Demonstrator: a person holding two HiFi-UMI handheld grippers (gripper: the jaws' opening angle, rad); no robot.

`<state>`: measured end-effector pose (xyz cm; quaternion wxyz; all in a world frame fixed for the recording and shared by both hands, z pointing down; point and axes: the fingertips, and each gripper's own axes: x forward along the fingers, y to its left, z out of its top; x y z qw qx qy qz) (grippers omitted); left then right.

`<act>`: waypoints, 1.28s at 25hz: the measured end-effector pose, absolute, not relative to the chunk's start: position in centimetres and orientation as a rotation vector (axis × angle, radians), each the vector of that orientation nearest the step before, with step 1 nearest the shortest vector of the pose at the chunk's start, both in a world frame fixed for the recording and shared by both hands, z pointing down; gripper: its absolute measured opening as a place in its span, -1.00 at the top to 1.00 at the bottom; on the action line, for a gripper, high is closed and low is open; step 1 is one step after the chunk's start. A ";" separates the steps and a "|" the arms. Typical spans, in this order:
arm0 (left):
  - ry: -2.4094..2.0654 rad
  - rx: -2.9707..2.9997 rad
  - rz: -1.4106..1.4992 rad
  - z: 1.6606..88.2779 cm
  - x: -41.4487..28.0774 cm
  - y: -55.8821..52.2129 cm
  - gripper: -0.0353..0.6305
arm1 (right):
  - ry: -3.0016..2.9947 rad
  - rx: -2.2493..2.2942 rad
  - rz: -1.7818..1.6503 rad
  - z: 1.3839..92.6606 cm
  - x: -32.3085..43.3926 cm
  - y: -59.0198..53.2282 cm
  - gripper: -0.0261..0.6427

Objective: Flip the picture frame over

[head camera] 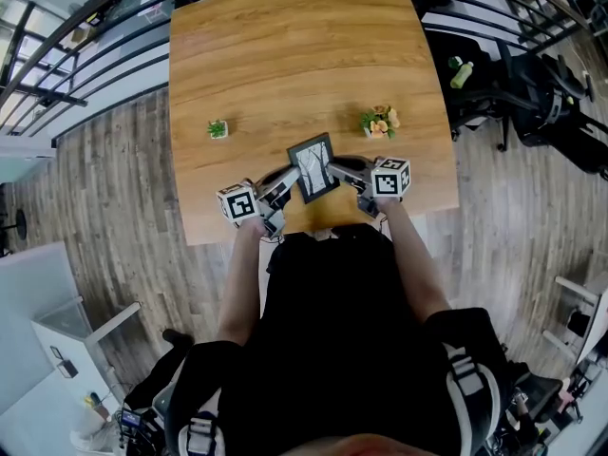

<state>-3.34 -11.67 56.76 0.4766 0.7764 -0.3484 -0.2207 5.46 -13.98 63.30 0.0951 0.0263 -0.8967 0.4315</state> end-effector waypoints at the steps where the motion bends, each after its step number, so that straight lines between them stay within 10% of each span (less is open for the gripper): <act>1: -0.859 1.899 -0.529 56.9 -3.4 -11.8 0.65 | -2.662 0.089 1.281 63.3 5.4 -14.1 0.61; 32: -1.149 1.883 -0.194 62.9 -5.3 -13.9 0.63 | -2.565 0.468 1.157 67.0 5.0 -14.3 0.66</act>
